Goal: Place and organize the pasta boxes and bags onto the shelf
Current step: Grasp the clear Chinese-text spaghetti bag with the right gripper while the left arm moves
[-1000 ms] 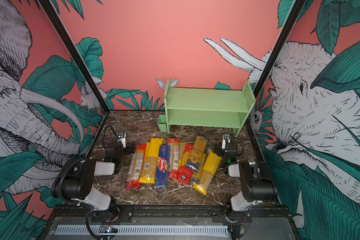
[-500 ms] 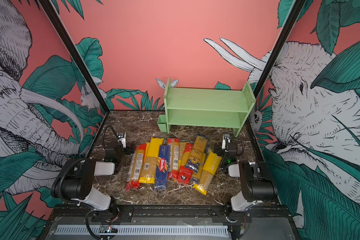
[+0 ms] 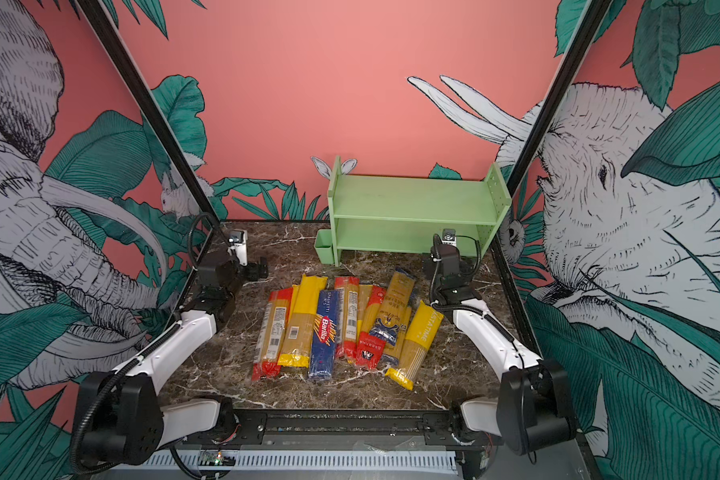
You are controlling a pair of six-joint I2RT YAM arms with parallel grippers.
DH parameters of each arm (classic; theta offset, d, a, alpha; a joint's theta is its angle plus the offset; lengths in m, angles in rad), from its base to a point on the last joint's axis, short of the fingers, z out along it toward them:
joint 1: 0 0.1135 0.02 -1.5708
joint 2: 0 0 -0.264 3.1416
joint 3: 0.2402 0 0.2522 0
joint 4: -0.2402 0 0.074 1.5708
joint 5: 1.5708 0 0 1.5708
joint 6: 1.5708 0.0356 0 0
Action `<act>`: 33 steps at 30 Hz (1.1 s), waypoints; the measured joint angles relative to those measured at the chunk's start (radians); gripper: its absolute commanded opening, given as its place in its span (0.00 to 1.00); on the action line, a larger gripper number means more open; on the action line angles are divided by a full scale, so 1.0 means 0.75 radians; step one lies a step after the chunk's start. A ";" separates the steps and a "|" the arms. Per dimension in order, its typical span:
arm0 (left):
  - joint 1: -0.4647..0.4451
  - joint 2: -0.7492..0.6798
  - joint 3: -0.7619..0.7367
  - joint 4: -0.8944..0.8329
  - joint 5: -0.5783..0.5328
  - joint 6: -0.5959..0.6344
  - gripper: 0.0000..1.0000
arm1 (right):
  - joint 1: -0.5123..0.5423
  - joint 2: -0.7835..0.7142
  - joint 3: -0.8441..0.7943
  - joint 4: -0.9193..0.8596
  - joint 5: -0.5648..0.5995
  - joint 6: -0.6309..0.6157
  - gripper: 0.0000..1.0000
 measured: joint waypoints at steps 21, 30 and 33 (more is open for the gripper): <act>-0.450 -0.271 0.126 -0.554 -0.136 -0.062 0.99 | 0.518 -0.129 0.053 -0.937 -0.307 0.728 0.98; -0.700 -0.354 0.148 -0.721 -0.366 -0.149 1.00 | 0.543 -0.086 -0.047 -0.877 -0.390 0.759 0.99; -0.955 -0.368 0.128 -0.746 -0.526 -0.217 1.00 | 0.547 -0.105 -0.161 -0.828 -0.419 0.754 0.99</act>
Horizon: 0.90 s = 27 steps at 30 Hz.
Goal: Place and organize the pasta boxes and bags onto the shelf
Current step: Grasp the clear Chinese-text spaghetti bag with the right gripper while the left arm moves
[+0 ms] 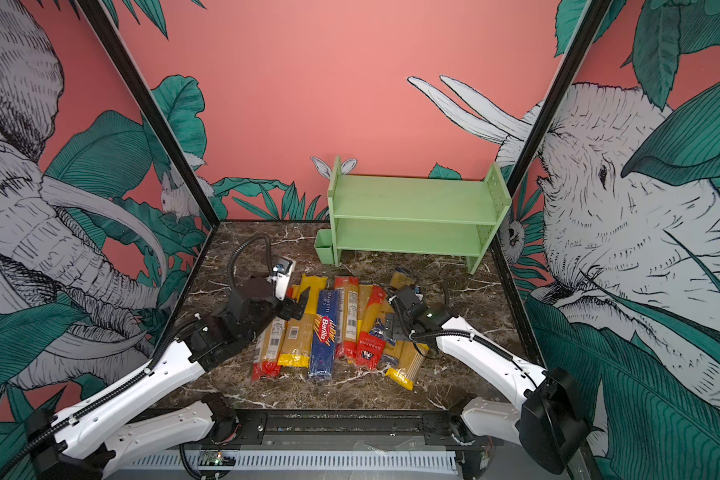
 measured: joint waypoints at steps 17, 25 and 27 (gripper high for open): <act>-0.321 0.575 0.357 -0.068 -0.306 0.110 0.99 | 0.005 0.135 0.102 0.126 -0.080 -0.080 0.99; -0.182 0.531 0.525 -0.174 -0.148 0.065 0.99 | 0.005 0.364 0.332 0.064 -0.132 -0.043 0.99; -0.119 0.488 0.536 -0.208 -0.113 0.046 0.99 | 0.005 0.422 0.385 0.024 -0.145 -0.034 0.98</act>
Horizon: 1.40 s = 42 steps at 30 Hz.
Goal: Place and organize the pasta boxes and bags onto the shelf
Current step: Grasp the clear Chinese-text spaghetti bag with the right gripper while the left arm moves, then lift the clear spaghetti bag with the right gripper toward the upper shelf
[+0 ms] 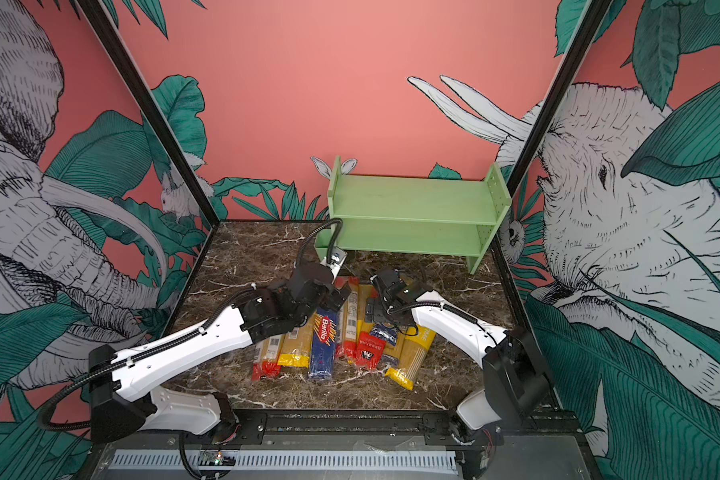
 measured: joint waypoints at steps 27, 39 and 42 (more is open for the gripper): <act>0.132 0.048 0.173 -0.154 0.106 -0.039 0.99 | -0.158 0.105 -0.093 0.006 -0.232 0.000 0.55; 0.178 0.200 0.278 -0.125 0.180 -0.029 0.99 | -0.167 -0.124 -0.209 -0.081 -0.273 -0.041 0.26; 0.179 0.239 0.319 -0.125 0.198 -0.023 0.99 | -0.167 -0.203 -0.213 -0.164 -0.279 -0.048 0.22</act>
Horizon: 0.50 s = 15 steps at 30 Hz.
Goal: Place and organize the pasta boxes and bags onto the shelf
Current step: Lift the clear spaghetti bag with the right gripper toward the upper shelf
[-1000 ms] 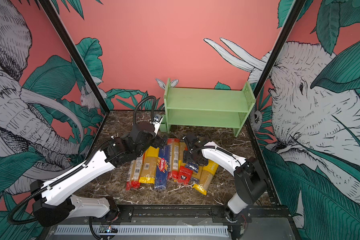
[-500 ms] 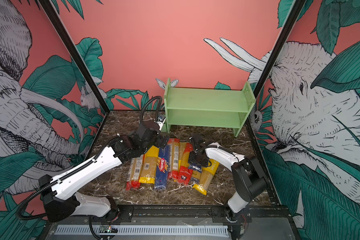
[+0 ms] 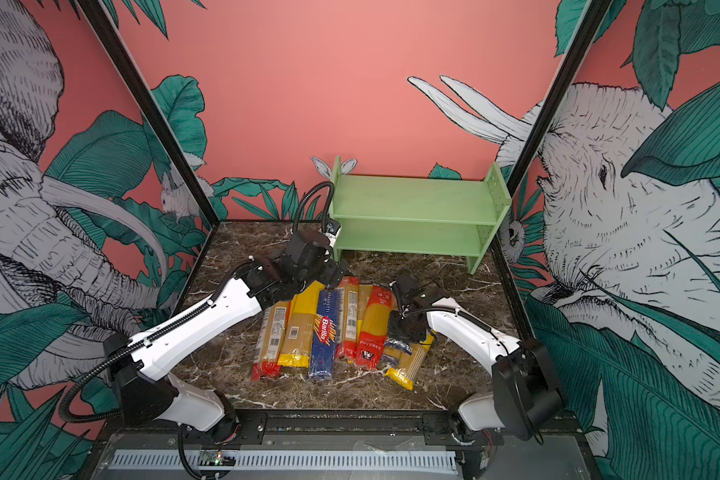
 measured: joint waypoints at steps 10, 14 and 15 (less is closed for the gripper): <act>0.007 0.077 0.095 0.028 0.046 0.006 0.99 | 0.000 -0.253 0.035 -0.240 -0.025 -0.056 0.16; 0.007 0.110 0.119 0.036 0.049 0.011 0.99 | 0.000 -0.350 0.085 -0.319 -0.050 -0.085 0.15; 0.008 0.114 0.123 0.037 0.048 0.017 0.99 | 0.000 -0.369 0.105 -0.339 -0.052 -0.094 0.15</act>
